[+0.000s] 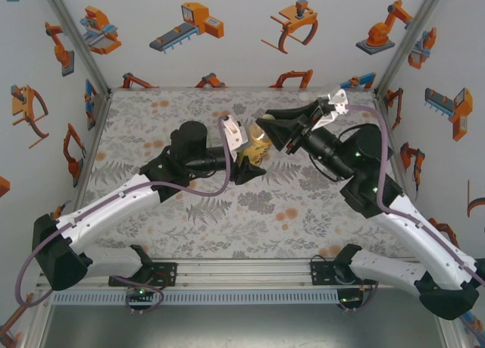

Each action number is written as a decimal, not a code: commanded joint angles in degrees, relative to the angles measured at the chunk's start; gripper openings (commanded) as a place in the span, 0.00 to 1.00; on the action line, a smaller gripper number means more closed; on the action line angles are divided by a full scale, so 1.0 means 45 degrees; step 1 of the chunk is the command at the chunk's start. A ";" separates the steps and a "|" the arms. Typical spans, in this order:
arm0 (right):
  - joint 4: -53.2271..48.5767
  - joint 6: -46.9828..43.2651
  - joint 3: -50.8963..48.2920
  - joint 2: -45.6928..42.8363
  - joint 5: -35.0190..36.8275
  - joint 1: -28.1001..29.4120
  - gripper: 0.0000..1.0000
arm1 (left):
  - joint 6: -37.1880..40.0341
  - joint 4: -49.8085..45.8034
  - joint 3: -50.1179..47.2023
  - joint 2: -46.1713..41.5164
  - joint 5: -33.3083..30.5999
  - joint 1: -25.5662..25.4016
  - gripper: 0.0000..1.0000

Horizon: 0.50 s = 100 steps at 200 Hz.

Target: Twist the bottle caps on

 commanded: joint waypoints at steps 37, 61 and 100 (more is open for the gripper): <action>-0.0363 -0.0239 -0.0072 0.0098 0.1127 -0.0061 0.00 | -0.0323 0.0872 0.0501 -0.0167 -0.1097 -0.0102 0.00; -0.0329 -0.0533 -0.0249 -0.0204 0.0981 -0.0066 0.00 | -0.0313 0.0847 0.0378 -0.0193 -0.1109 -0.0102 0.12; -0.0770 -0.0896 -0.0291 -0.0438 0.1357 -0.0057 0.00 | -0.0584 0.1347 0.0081 -0.0208 -0.1094 -0.0064 0.66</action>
